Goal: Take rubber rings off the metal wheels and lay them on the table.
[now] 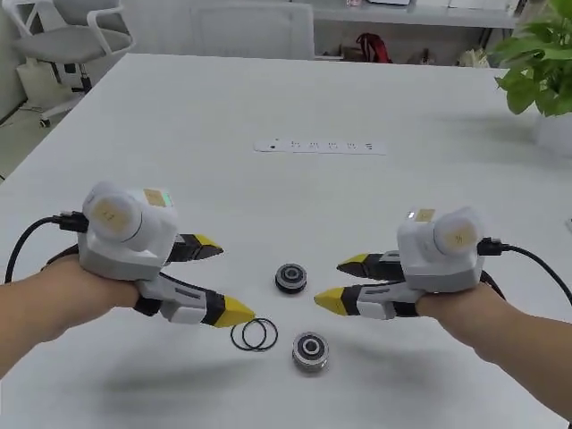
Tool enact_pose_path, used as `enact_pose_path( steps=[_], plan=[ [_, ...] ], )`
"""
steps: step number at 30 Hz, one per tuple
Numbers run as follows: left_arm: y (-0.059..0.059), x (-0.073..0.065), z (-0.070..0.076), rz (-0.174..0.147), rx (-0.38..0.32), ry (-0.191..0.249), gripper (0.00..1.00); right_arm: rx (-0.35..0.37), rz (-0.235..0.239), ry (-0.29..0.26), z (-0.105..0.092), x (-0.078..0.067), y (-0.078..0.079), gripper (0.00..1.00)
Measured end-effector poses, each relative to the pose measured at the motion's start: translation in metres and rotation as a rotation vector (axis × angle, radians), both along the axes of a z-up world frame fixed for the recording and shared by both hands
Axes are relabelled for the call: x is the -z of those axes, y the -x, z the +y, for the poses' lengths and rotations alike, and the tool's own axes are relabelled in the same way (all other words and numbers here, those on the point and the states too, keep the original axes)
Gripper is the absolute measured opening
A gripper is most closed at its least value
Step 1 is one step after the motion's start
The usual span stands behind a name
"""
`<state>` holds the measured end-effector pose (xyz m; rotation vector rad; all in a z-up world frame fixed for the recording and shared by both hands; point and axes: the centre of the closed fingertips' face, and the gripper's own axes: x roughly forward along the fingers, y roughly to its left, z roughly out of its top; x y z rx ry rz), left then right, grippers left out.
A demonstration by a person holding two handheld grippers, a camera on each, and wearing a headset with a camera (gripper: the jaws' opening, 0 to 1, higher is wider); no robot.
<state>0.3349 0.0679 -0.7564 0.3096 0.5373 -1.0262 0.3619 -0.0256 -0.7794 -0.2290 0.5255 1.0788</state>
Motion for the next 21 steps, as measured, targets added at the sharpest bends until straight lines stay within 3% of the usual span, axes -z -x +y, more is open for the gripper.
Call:
enact_pose_path(
  steps=[21],
  plan=[
    [-0.008,0.007,-0.017,0.009,0.015,0.005,0.63,-0.020,-0.012,-0.001,0.013,0.004,-0.002,0.35]
  ],
)
